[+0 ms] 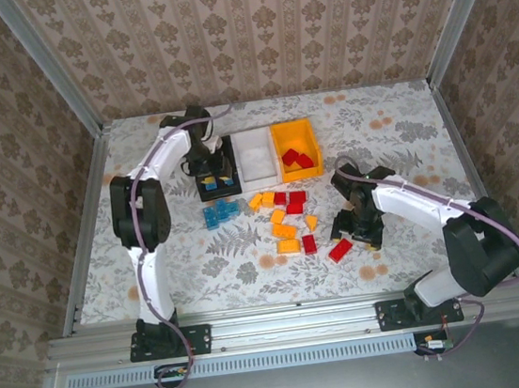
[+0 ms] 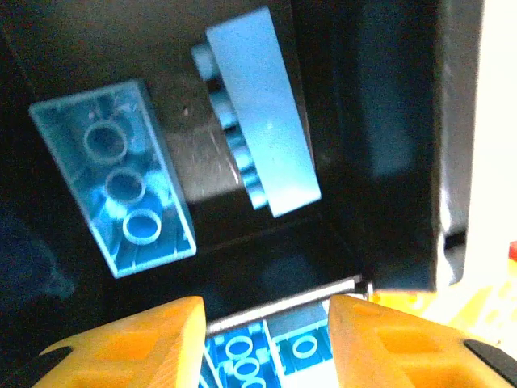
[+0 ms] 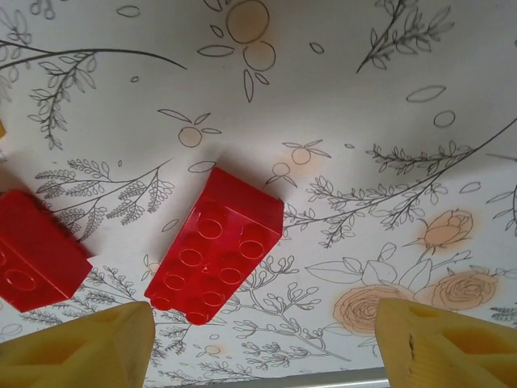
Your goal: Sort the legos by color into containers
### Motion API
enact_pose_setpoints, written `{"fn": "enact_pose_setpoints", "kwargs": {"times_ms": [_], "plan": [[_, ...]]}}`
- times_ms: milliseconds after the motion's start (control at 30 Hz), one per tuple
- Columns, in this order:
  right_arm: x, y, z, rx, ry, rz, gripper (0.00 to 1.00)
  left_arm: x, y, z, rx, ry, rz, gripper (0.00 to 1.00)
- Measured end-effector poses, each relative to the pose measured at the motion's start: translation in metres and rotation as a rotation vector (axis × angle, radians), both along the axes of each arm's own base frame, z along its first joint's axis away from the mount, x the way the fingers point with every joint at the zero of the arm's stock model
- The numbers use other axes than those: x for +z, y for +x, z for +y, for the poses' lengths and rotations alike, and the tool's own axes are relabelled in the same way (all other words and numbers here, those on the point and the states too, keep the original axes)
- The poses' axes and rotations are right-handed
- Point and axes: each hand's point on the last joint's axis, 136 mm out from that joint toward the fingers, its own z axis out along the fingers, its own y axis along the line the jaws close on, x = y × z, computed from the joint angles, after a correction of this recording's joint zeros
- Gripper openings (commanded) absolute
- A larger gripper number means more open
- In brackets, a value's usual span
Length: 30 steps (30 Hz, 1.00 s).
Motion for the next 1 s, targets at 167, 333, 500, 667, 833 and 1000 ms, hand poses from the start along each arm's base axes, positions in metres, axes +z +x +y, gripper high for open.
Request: {"fn": "enact_pose_setpoints", "kwargs": {"times_ms": [167, 333, 500, 667, 833, 1000], "plan": [[-0.012, 0.0, 0.002, -0.038, -0.02, 0.039, 0.76, 0.036, -0.012, 0.005, 0.01, -0.026, -0.071, 0.5], [-0.022, 0.006, 0.009, -0.057, -0.014, 0.04, 0.76, 0.063, -0.022, 0.008, 0.018, -0.05, -0.131, 0.51], [-0.035, 0.008, 0.016, -0.064, -0.009, 0.062, 0.75, 0.064, -0.029, 0.011, 0.02, -0.05, -0.13, 0.51], [-0.04, 0.007, 0.016, -0.063, -0.018, 0.077, 0.64, 0.059, -0.036, 0.014, 0.02, -0.042, -0.11, 0.51], [-0.039, 0.006, 0.014, -0.063, -0.027, 0.084, 0.5, 0.061, -0.039, 0.015, 0.02, -0.044, -0.113, 0.51], [-0.037, 0.011, 0.017, -0.058, -0.021, 0.074, 0.46, 0.063, -0.04, 0.017, 0.024, -0.045, -0.117, 0.51]]}}
